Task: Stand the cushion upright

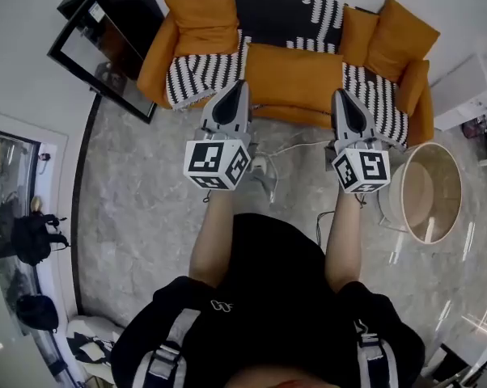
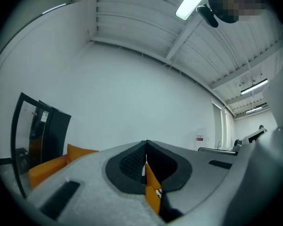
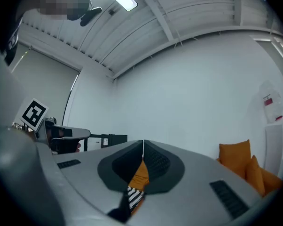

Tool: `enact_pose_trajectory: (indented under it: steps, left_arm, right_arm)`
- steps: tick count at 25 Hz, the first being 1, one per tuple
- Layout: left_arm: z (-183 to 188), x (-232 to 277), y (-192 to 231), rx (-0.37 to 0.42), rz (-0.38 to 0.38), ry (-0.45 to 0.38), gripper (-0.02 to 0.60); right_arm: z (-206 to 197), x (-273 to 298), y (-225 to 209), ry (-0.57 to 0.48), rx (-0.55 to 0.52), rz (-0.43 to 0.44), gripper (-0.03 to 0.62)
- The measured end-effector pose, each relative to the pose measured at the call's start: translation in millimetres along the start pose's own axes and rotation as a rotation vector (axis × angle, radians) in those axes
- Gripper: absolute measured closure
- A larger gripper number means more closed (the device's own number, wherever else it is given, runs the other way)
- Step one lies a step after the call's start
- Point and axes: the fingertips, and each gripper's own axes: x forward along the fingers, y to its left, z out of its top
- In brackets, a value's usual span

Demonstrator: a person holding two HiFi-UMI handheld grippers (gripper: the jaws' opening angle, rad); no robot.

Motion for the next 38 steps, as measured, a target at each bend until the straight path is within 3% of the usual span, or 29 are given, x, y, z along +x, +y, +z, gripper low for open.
enact_pose_trajectory:
  steps: [6, 12, 22, 26, 33, 38]
  left_arm:
    - [-8, 122, 73, -0.001, -0.033, 0.071, 0.572]
    - [-25, 218, 97, 0.016, -0.105, 0.137, 0.572]
    - [-79, 283, 74, -0.051, -0.207, 0.254, 0.572]
    - [-109, 287, 93, -0.086, -0.107, 0.295, 0.572]
    - [-144, 267, 128, -0.079, 0.054, 0.372, 0.572]
    - [-188, 247, 132, -0.101, 0.100, 0.444, 0.572]
  right_arm:
    - [-38, 119, -35, 0.062, 0.052, -0.041, 0.583]
    - [-43, 195, -72, 0.093, 0.042, -0.097, 0.583]
    - [-80, 174, -147, 0.204, 0.096, -0.268, 0.583]
    - [-101, 181, -160, 0.255, 0.110, -0.217, 0.583]
    - [-129, 194, -176, 0.325, 0.149, -0.143, 0.583]
    - [-177, 192, -172, 0.402, 0.197, -0.109, 0.583]
